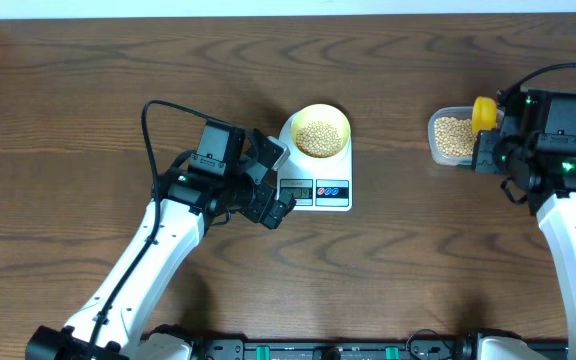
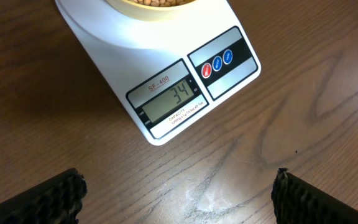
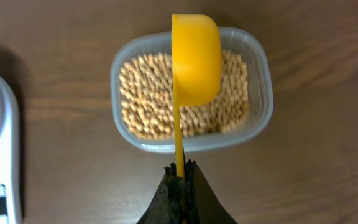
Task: Scoop item into bowl and weigh 50g on scale
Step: 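Return the scoop with the right gripper into the soybean tub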
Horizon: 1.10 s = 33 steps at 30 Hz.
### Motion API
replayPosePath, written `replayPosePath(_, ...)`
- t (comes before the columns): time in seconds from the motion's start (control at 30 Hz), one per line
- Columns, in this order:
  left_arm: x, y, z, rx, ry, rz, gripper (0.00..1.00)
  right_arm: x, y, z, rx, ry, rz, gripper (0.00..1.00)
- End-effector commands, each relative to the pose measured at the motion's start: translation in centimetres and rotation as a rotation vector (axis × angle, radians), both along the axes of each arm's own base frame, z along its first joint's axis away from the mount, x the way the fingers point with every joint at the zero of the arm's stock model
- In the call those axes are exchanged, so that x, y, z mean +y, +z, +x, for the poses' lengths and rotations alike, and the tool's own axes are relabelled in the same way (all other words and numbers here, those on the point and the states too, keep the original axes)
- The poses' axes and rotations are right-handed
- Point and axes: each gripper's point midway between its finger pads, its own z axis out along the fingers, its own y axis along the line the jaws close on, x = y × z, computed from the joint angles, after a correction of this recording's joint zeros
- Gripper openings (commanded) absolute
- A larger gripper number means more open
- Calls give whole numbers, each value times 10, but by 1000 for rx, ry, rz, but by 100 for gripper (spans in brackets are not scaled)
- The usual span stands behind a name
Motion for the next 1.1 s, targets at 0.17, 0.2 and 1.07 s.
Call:
replayPosePath(0.17, 2, -3, 1, 1, -1, 13, 98, -9, -31, 4, 106, -6, -42, 1)
replayPosePath(0.2, 2, -3, 1, 1, -1, 13, 98, -9, -35, 4, 116, -6, -41, 1)
replayPosePath(1.07, 2, -3, 1, 1, -1, 13, 98, 49, -54, 15, 147, 122, 352, 1)
